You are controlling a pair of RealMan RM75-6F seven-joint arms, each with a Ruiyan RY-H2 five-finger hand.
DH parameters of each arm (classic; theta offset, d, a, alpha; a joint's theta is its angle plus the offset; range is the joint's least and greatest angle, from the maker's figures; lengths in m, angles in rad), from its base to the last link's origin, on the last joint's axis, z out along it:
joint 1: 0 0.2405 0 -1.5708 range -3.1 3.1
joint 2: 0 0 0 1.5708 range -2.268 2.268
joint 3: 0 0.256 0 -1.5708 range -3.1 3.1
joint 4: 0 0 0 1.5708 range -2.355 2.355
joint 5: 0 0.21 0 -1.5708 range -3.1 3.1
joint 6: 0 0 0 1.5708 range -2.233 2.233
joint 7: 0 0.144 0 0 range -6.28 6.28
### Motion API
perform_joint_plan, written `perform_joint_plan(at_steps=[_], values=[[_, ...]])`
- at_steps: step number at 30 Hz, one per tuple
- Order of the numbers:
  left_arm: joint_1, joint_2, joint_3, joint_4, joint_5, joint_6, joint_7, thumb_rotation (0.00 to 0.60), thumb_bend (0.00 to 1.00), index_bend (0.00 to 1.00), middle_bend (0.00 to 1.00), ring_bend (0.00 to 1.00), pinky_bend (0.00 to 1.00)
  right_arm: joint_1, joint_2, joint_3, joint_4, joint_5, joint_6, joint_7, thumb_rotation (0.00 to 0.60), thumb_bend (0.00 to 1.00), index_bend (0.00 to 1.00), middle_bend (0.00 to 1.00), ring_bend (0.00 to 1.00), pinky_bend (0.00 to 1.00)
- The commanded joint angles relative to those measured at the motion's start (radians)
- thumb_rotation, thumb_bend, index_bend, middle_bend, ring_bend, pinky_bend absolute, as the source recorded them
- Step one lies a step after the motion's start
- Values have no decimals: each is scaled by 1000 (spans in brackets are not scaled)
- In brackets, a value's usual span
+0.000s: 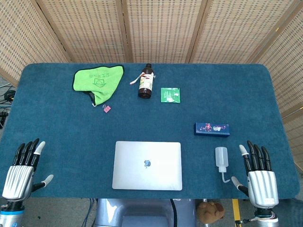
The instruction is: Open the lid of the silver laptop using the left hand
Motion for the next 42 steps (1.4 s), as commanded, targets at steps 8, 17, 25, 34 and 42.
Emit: perform_joint_plan(at_steps=[8,17,25,34,42], values=[[-4,2,5,3,7,-9,-4,600,56,0,0,0,0,1,3,-1,-1,5,-6,8,600,0,0,0,0,0],[-87,3,45,56,93,-125,-83,600,49,0,0,0,0,0,11,1,-11,14,-4,23,600,0,0,0,0,0],[-287,-102,102,259,360,-230,-320,600,46,0,0,0,0,0,16,7,-15,24,-2,36,600,0,0,0,0,0],[-415,-230,94,197,371,-453,-240,600,15,0,0,0,0,1,29,6,-28,33,-6,65,600,0,0,0,0,0],[-497,-308,41,110,306,-654,-8,600,0,0,0,0,0,5,42,6,-34,44,-15,91,600,0,0,0,0,0]])
